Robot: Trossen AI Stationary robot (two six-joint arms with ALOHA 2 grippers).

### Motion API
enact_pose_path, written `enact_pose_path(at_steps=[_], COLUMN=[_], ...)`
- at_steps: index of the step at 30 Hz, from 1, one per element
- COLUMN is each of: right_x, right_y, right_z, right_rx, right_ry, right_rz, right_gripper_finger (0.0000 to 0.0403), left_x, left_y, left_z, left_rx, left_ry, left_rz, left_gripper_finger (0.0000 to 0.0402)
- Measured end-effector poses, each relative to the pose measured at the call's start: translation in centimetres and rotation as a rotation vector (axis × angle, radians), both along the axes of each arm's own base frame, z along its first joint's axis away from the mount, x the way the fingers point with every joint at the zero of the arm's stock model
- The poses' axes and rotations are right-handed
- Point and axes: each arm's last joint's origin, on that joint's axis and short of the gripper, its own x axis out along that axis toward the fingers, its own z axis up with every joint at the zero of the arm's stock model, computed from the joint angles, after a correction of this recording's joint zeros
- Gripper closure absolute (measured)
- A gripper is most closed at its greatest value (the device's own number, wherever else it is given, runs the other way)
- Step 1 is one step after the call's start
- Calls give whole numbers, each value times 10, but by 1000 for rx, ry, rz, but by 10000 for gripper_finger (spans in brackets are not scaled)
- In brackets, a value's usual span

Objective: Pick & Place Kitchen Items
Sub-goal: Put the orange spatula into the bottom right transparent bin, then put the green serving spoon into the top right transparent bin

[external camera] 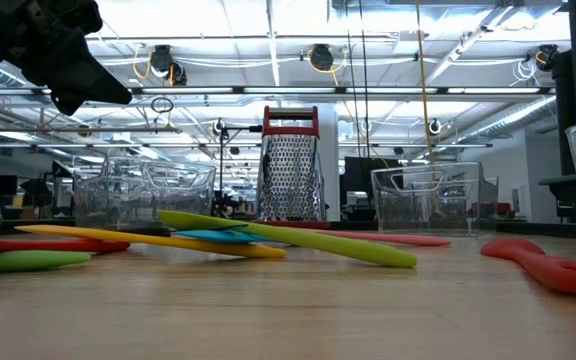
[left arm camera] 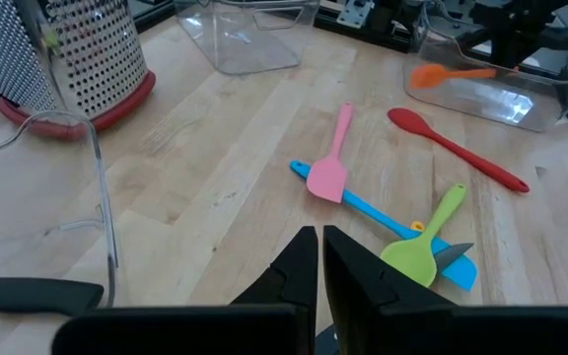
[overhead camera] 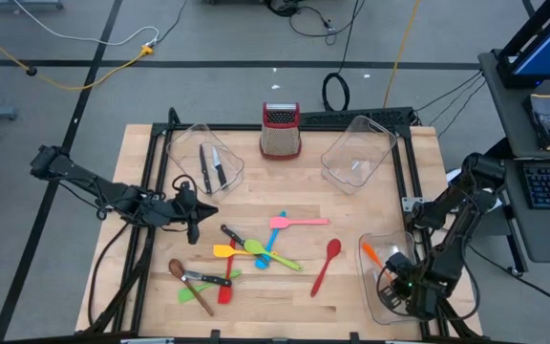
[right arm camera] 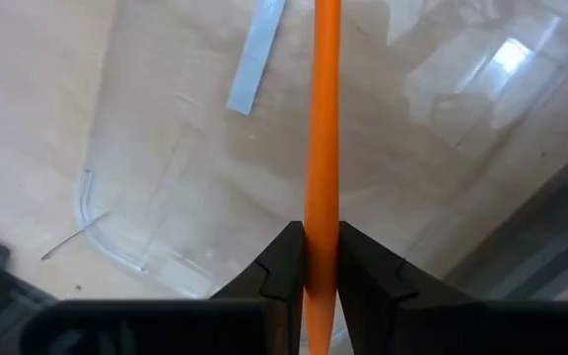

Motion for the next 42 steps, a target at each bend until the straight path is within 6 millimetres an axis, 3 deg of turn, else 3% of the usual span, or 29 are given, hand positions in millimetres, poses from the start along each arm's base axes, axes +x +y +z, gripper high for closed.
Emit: enact_pose_path(at_steps=[8, 18, 26, 32, 37, 42], right_x=[0, 0, -3, -6, -4, 0], right_y=[1, 1, -4, -14, -23, -25], right_z=[1, 2, 28, 50, 64, 78], right_rx=[13, 26, 231, 299, 279, 237], right_ry=[-6, 1, 71, -85, -323, -612], right_rz=[0, 10, -29, -22, 32, 189], right_gripper_finger=[353, 297, 297, 345, 395, 394], left_x=[0, 0, 0, 0, 0, 0], left_y=[0, 0, 0, 0, 0, 0], left_z=[0, 0, 0, 0, 0, 0], left_rx=[0, 0, -1, 1, 1, -1], left_ry=[0, 0, -2, -1, -1, -1], left_rz=[0, 0, -1, -3, -4, -6], left_gripper_finger=[378, 378, 378, 378, 378, 378])
